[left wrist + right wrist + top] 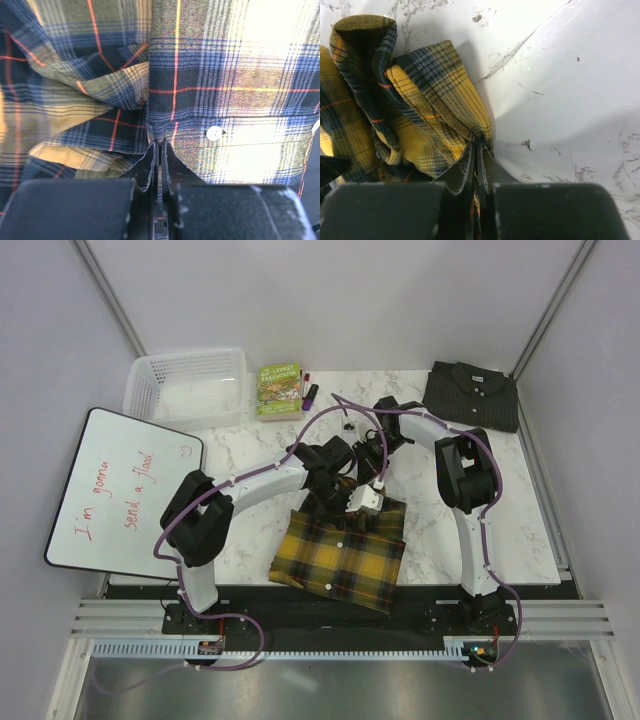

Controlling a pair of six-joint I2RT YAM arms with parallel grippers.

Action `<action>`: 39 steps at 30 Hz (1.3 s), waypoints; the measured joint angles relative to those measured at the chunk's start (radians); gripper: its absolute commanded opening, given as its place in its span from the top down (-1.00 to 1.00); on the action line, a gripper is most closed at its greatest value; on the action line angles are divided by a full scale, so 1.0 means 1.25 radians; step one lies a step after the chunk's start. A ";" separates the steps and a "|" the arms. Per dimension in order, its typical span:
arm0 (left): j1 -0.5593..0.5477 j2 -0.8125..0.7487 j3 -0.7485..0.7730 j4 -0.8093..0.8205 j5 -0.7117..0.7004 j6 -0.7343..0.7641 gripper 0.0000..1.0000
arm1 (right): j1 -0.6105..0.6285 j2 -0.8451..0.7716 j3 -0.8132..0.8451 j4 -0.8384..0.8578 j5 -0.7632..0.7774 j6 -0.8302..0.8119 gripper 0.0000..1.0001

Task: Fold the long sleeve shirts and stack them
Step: Fold the shirt

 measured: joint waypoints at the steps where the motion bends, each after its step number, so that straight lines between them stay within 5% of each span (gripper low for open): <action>1: 0.000 0.000 0.008 -0.007 0.000 -0.001 0.97 | 0.001 0.000 -0.002 0.002 0.001 0.000 0.95; 22: 0.070 0.047 0.212 -0.018 -0.074 0.006 0.96 | 0.011 -0.011 -0.031 0.026 -0.006 -0.002 1.00; 39: 0.090 0.106 0.245 0.042 -0.133 0.052 0.97 | 0.012 -0.011 -0.031 0.026 -0.007 -0.008 1.00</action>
